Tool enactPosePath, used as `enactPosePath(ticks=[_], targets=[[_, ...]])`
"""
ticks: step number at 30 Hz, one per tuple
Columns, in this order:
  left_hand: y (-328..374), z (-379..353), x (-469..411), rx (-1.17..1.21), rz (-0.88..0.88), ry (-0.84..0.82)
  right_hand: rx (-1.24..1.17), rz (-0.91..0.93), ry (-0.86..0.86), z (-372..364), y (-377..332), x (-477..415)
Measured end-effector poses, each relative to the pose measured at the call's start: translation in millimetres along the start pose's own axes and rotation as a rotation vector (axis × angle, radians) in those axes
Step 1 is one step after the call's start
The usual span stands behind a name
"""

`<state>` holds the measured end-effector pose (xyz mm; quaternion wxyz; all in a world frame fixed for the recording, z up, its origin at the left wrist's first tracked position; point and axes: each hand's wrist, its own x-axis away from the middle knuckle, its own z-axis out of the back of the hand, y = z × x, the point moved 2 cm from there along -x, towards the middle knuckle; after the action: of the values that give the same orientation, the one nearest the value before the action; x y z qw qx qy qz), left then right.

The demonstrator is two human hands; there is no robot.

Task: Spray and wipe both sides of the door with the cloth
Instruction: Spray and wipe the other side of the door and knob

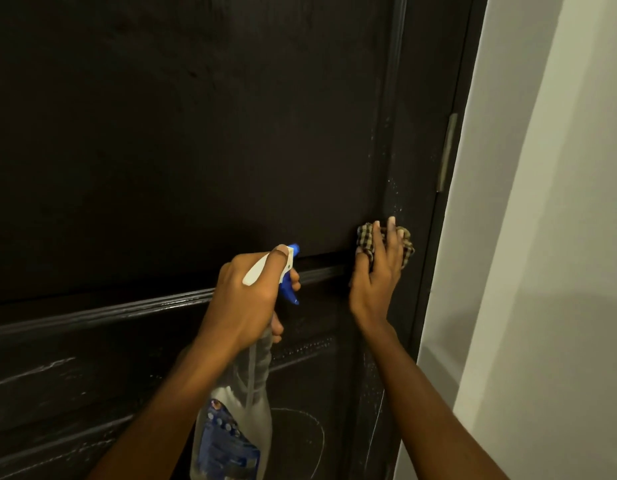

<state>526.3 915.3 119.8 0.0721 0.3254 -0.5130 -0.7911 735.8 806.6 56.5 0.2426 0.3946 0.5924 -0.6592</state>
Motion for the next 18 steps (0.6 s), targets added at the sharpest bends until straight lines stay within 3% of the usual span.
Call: enactPosePath(ticks=[8,13,18], targets=[[23,4,-30,0.024,-0.064,-0.014,0.037,0.156,0.059,-9,-85,-136],[44,1,-44,0.051,-0.108,-0.027,0.04,0.143,0.132,-14,-56,-86],[61,0,-56,0.101,-0.096,-0.055,0.082,0.112,0.088,-12,-28,-46]])
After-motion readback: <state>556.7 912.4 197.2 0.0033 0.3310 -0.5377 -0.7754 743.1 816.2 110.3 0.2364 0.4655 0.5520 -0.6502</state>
